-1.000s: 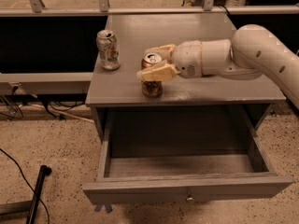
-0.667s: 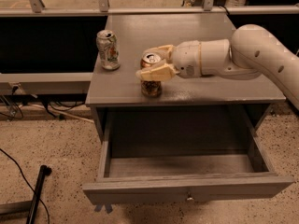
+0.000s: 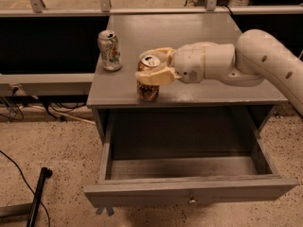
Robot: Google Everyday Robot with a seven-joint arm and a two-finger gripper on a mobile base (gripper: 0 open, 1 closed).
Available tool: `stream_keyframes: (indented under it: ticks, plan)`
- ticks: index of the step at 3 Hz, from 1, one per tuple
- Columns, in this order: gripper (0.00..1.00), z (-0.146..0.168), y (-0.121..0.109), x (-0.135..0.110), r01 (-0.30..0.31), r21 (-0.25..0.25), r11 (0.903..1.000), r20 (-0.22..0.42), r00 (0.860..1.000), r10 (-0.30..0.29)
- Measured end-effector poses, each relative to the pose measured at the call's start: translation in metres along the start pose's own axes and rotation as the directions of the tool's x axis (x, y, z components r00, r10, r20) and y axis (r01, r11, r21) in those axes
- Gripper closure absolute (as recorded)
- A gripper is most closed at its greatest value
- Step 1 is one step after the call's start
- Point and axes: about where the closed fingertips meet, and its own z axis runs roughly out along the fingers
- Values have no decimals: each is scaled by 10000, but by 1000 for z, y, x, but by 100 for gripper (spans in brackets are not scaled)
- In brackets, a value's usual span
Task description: Place orange can into top drawer
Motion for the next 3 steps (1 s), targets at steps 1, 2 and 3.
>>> stream_keyframes:
  ticks: [1, 2, 3]
  plan:
    - [100, 1, 43, -14, -25, -457, 9990, 62, 10000, 28]
    - [100, -30, 81, 12, -640, -208, 9977, -1042, 9927, 615]
    - [100, -68, 119, 47, -1396, -147, 9901, -815, 9871, 1379]
